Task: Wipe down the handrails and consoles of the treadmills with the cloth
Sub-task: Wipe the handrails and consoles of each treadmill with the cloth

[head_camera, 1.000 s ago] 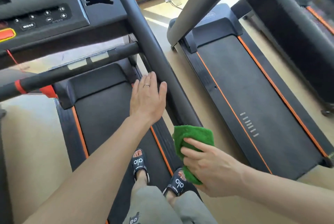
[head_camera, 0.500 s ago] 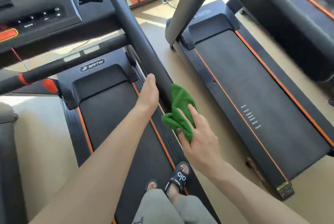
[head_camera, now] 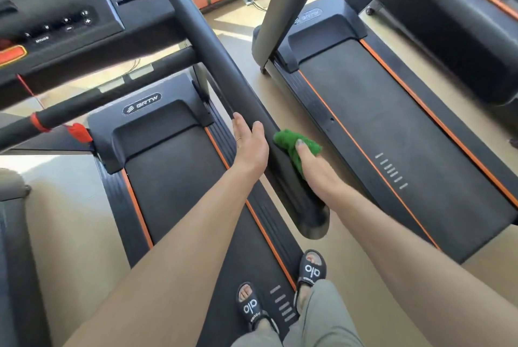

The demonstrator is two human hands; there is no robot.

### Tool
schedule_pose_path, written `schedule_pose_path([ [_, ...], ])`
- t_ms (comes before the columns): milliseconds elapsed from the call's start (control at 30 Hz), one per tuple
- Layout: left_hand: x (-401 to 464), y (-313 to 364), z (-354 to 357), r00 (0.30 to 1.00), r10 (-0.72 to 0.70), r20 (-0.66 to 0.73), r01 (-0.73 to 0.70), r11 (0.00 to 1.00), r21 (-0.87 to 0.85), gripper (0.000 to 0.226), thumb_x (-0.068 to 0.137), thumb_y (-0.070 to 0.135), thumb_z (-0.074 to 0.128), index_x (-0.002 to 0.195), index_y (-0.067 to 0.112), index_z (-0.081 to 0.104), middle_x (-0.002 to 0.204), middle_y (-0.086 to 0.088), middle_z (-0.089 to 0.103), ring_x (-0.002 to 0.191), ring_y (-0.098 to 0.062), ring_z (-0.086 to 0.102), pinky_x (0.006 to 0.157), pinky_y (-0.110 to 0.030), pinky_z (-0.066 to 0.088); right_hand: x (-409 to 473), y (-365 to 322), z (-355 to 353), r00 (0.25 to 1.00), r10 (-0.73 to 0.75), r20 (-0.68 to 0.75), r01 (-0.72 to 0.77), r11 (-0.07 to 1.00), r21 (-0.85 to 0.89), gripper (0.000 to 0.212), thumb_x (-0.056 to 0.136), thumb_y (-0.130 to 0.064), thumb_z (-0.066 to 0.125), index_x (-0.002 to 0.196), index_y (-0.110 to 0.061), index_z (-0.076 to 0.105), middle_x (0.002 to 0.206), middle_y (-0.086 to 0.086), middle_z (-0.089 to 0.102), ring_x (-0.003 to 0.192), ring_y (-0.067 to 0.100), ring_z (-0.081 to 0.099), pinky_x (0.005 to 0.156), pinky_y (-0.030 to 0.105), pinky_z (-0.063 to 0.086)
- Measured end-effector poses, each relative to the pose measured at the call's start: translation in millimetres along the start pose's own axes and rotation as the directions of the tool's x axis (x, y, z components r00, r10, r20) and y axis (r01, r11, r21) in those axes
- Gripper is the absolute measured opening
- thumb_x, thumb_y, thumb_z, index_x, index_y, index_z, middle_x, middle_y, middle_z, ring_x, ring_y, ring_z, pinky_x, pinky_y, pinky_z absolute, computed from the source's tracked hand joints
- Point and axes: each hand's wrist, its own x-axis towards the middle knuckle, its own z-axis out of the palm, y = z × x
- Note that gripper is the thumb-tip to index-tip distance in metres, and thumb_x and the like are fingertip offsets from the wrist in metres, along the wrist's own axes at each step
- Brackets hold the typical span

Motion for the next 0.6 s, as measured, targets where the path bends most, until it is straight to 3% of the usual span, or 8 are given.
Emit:
schedule_pose_path([
  [33,1,-1,1,1.0,0.0,-0.003,0.0,1.0,0.017,0.062,0.11,0.029,0.022,0.16,0.023,-0.014,0.167,0.009,-0.017,0.153,-0.006,-0.013,0.12,-0.027,-0.008,14,-7,0,0.996,0.043,0.082,-0.051,0.994,0.095,0.052,0.105,-0.057,0.031,0.137,-0.025,0.057,0.127,-0.008,0.061,0.119,0.015,0.057,0.105,0.028,0.039],
  [100,2,-2,6,1.0,0.018,-0.025,-0.016,0.998,0.066,0.065,0.109,0.027,0.024,0.159,0.021,-0.018,0.167,0.008,-0.021,0.153,-0.006,-0.015,0.121,-0.028,-0.009,28,-3,0,0.979,0.096,0.178,-0.135,0.966,0.221,0.047,0.106,-0.055,0.03,0.118,-0.025,0.065,0.11,-0.003,0.072,0.097,0.009,0.066,0.086,0.026,0.049],
  [167,1,-4,14,0.996,0.048,-0.076,-0.04,0.994,0.102,0.067,0.108,0.024,0.025,0.158,0.019,-0.02,0.166,0.007,-0.022,0.153,-0.007,-0.016,0.122,-0.028,-0.009,22,6,-6,0.966,0.149,0.213,-0.2,0.95,0.239,0.046,0.105,-0.056,0.032,0.11,-0.026,0.067,0.102,-0.001,0.075,0.088,0.009,0.069,0.077,0.026,0.052],
  [267,4,-4,25,0.99,0.043,-0.135,-0.028,0.994,0.107,0.067,0.108,0.024,0.026,0.158,0.018,-0.019,0.167,0.007,-0.02,0.153,-0.007,-0.014,0.122,-0.027,-0.009,4,45,-17,0.937,0.281,0.209,-0.32,0.928,0.188,0.058,0.101,-0.065,0.032,0.14,-0.027,0.053,0.138,-0.002,0.06,0.123,0.02,0.059,0.106,0.033,0.043],
  [333,4,-7,28,0.983,0.06,-0.175,-0.041,0.993,0.11,0.066,0.109,0.024,0.026,0.158,0.018,-0.017,0.167,0.007,-0.018,0.153,-0.006,-0.014,0.121,-0.025,-0.009,-15,68,-15,0.937,0.33,0.115,-0.349,0.895,0.277,0.07,0.095,-0.073,0.035,0.147,-0.026,0.047,0.149,-0.002,0.049,0.136,0.022,0.048,0.117,0.037,0.031],
  [400,3,-8,30,0.975,0.075,-0.21,-0.056,0.994,0.097,0.065,0.109,0.025,0.026,0.159,0.019,-0.015,0.167,0.008,-0.017,0.152,-0.004,-0.013,0.121,-0.024,-0.008,-39,82,-5,0.952,0.304,0.038,-0.295,0.876,0.381,0.071,0.083,-0.085,0.041,0.132,-0.038,0.058,0.14,-0.008,0.058,0.13,0.019,0.053,0.117,0.043,0.034],
  [467,3,-11,34,0.965,0.089,-0.246,-0.07,0.994,0.084,0.064,0.11,0.027,0.027,0.16,0.021,-0.012,0.168,0.01,-0.014,0.152,-0.002,-0.01,0.123,-0.025,-0.006,-55,84,5,0.973,0.222,-0.062,-0.174,0.883,0.436,0.054,0.087,-0.076,0.042,0.125,-0.042,0.06,0.13,-0.017,0.062,0.126,0.012,0.056,0.114,0.042,0.039],
  [600,1,-15,41,0.941,0.113,-0.32,-0.092,0.993,0.079,0.062,0.11,0.031,0.028,0.161,0.025,-0.006,0.168,0.014,-0.007,0.152,0.001,-0.005,0.122,-0.022,-0.002,-52,55,0,0.984,-0.132,-0.121,0.151,0.975,0.165,0.054,0.096,-0.063,0.031,0.139,-0.039,0.052,0.136,-0.022,0.056,0.13,0.0,0.047,0.107,0.028,0.037],
])
